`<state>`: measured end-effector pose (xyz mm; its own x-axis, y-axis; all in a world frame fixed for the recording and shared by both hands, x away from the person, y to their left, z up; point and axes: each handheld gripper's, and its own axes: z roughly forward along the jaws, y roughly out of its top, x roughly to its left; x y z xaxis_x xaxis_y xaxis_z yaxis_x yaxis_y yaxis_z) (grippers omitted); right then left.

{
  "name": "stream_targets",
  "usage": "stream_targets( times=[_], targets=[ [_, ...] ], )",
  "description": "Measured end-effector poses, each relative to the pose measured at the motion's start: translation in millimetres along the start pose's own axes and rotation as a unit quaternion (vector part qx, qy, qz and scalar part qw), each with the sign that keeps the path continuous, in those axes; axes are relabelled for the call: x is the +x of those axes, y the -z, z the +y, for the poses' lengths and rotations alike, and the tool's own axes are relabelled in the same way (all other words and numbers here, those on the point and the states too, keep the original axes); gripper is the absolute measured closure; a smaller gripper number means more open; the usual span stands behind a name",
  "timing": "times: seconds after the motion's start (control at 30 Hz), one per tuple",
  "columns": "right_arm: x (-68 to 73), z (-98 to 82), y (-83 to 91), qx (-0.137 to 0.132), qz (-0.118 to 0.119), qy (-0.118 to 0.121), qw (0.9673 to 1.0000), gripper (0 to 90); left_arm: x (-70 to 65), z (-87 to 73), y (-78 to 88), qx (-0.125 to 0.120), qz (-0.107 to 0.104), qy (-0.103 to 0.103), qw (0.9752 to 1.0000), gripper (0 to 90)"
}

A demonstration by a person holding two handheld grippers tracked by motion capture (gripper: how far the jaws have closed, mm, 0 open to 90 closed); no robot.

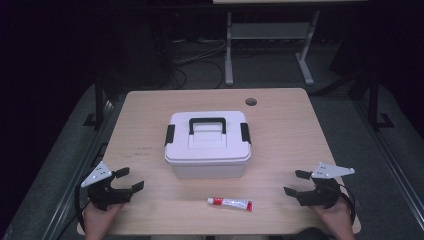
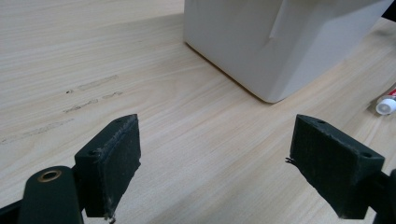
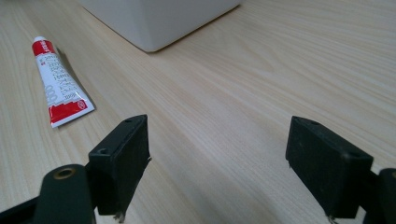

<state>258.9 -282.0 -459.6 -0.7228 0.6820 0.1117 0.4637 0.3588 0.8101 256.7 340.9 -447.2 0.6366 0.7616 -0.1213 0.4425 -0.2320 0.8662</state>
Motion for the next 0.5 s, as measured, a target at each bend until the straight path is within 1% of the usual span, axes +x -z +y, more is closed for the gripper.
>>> stream_targets(
  times=[0.17, 0.23, 0.3, 0.4, 0.47, 0.5],
  targets=[
    [-1.3, -0.4, 0.7, -0.001, -0.002, -0.003, 1.0, 20.9, -0.9, 0.4, -1.5, 0.005, 0.0, -0.002, 1.0, 15.5],
    [-3.0, -0.3, 0.5, -0.002, 0.004, -0.008, 1.0, 20.6, -0.8, 0.3, -2.1, 0.006, 0.0, -0.001, 1.0, 15.5],
    [-3.7, 0.9, 1.1, 0.001, 0.001, -0.004, 1.0, 20.7, -1.1, 0.2, -1.4, 0.005, 0.0, -0.002, 1.0, 15.5],
    [-6.1, 7.1, 4.6, 0.003, 0.006, 0.003, 1.0, 21.2, -1.6, -0.6, -1.9, 0.006, -0.002, -0.001, 1.0, 15.5],
    [-8.6, 13.6, 6.9, 0.015, 0.009, 0.004, 0.9998, 21.1, -1.8, -1.2, -1.9, 0.005, -0.004, 0.0, 1.0, 15.5],
    [-9.5, 17.6, 7.8, 0.024, 0.011, 0.008, 0.9996, 21.0, -1.7, -1.0, -1.8, 0.005, -0.004, -0.001, 1.0, 15.5]
  ],
)
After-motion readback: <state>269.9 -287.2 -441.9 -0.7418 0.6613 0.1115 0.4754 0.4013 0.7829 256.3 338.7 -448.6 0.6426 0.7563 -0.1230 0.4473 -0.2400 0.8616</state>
